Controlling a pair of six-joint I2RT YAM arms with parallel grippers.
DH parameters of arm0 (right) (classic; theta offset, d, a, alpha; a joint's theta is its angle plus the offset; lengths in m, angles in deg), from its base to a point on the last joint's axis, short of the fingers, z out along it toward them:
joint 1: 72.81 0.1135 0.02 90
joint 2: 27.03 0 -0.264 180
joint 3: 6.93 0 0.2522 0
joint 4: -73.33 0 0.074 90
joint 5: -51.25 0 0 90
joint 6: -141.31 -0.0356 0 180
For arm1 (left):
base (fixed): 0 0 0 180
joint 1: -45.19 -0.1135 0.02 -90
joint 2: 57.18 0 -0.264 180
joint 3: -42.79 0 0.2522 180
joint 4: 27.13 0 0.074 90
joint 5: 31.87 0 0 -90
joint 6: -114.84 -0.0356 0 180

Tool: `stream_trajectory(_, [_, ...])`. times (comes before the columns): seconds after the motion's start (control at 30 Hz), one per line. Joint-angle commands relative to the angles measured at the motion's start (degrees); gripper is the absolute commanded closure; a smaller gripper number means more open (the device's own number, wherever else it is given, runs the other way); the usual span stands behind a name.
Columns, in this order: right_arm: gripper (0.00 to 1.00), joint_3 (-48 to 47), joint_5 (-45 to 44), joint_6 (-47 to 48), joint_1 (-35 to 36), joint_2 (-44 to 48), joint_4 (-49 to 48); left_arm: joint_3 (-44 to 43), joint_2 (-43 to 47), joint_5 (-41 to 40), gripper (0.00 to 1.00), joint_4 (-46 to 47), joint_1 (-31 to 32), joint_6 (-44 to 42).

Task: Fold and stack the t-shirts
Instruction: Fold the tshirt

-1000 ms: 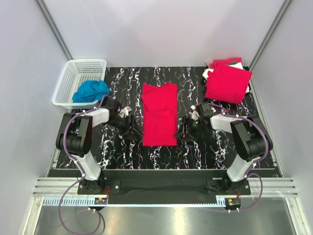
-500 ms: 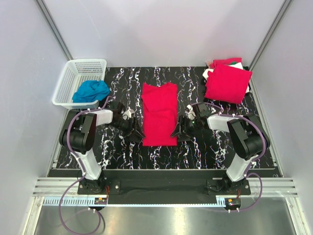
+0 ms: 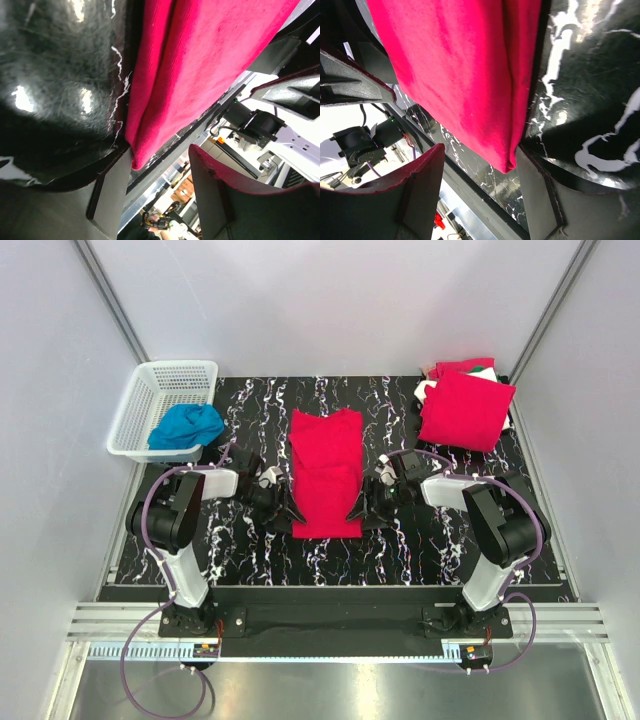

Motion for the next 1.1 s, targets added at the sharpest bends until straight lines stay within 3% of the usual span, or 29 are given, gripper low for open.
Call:
stream_trajectory(0.0, [0.34, 1.08, -5.01, 0.14, 2.11, -2.28, -0.53, 1.06, -3.24, -7.57, 0.44, 3.85, 1.21, -0.67])
stream_trajectory(0.6, [0.39, 0.55, -6.68, -2.85, 5.80, -7.02, -4.76, 2.56, -4.65, -9.60, 0.53, 5.34, 2.09, -1.28])
stream_trajectory(0.67, [0.42, 1.07, -7.21, -2.77, 5.71, -6.24, -4.41, 2.65, -4.56, -9.69, 0.60, 5.34, 2.09, -1.37])
stream_trajectory(0.73, [0.51, 1.51, -7.91, -2.50, 5.80, -5.36, -3.53, 2.82, -4.65, -9.86, 0.78, 5.17, 2.18, -1.28])
stream_trajectory(0.8, [0.57, 1.69, -8.70, -2.07, 5.80, -4.92, -2.39, 2.65, -4.65, -9.86, 0.89, 5.17, 2.09, -1.20])
stream_trajectory(0.87, [0.55, 1.87, -9.84, -1.80, 5.80, -3.86, -0.98, 2.56, -4.56, -10.12, 0.89, 5.17, 2.09, -1.11])
stream_trajectory(0.97, [0.45, 1.52, -11.51, -0.75, 5.80, -2.72, 2.09, 2.21, -4.48, -10.22, 0.87, 4.82, 2.09, -1.02])
stream_trajectory(1.07, [0.37, 0.64, -13.71, 0.57, 5.89, -1.32, 6.40, 1.94, -4.39, -10.04, 0.71, 4.73, 2.09, -1.02])
